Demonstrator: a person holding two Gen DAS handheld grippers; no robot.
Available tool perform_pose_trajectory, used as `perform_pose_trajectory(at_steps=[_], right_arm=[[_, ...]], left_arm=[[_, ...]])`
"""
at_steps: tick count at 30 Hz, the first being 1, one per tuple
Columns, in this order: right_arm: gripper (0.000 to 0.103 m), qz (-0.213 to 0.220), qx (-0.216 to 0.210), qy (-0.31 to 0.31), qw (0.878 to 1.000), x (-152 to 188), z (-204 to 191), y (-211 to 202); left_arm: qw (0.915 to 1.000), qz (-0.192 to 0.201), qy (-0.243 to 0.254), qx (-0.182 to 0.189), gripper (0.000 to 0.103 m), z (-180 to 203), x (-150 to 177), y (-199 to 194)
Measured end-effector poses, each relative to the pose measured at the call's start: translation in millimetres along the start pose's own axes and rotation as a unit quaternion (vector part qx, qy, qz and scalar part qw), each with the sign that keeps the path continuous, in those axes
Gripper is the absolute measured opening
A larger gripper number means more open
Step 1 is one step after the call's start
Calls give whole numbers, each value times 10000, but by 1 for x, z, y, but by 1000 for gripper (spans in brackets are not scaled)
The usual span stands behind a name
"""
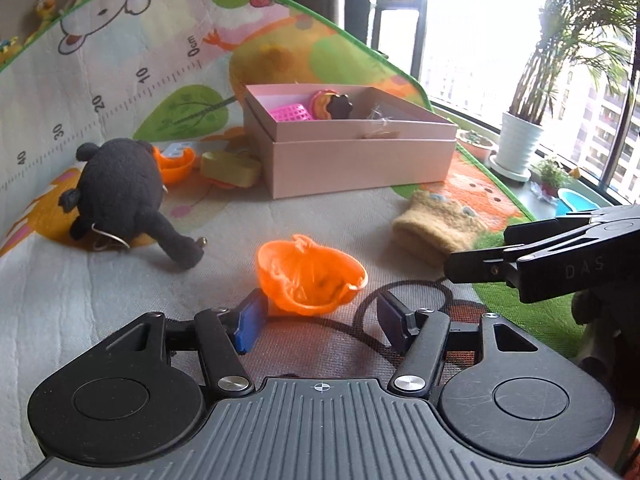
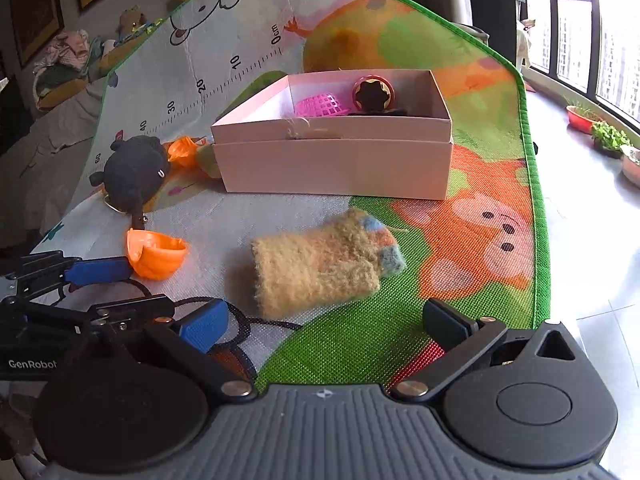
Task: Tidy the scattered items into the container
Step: 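Move the left tool to the orange bowl while the right tool approaches the fuzzy mitten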
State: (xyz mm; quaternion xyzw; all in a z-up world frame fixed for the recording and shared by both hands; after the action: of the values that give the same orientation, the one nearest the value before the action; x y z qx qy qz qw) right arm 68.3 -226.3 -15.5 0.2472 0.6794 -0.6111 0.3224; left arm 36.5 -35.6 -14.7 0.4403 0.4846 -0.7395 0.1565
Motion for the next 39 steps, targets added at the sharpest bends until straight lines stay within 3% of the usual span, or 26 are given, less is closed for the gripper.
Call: perform_pose_trajectory(at_steps=[2, 7, 11, 13, 15, 17, 19, 26, 30, 34, 39], right_arm=[[103, -54, 126, -218, 9997, 1, -5, 2], [103, -122, 90, -538, 9984, -1, -6, -6], [103, 614, 1055, -672, 9902, -14, 14, -27], [102, 739, 1486, -927, 9818, -22, 22, -25], [90, 616, 1593, -1132, 9788, -32, 28, -16], [73, 324, 1503, -1102, 9819, -45, 35, 0], [69, 166, 1425, -1024, 9844, -56, 38, 16], [69, 24, 1502, -1250, 9807, -63, 41, 54], [69, -75, 1196, -1212, 9854, -40, 41, 25], [70, -226, 188, -1643, 9860, -11, 9, -17], [83, 430, -77, -2288, 9725, -10, -21, -46]], left_arm=[[9999, 5, -125, 2, 80, -3, -1, 1], [9996, 115, -250, 97, 89, -6, 0, -2], [9990, 318, -270, 131, 94, -6, 0, -9], [9989, 365, -287, 92, 94, -6, 0, -9], [9989, 340, -310, 75, 95, -7, -1, -8], [9988, 326, -351, 84, 95, -8, 0, -8], [9986, 340, -403, 88, 96, -10, 0, -9], [9984, 182, -517, 169, 97, -13, 1, -5], [9982, 144, -536, 215, 98, -14, 1, -4], [9978, 136, -584, 280, 100, -15, 1, -3], [9982, 104, -537, 241, 101, -12, 1, -2]])
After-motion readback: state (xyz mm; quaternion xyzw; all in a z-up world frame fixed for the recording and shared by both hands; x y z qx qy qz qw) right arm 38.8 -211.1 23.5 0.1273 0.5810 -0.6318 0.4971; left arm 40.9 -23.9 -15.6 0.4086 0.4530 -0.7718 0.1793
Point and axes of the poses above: each gripper's, at about its wrist camera, not at the fingertips, and y roughly the way its jaws point, z to its right, x to its underside, the point moved 4 cm from there along y, roughly the way its jaws point, and after that the axes turned 8 degrees about x, right-handed, at the moved point
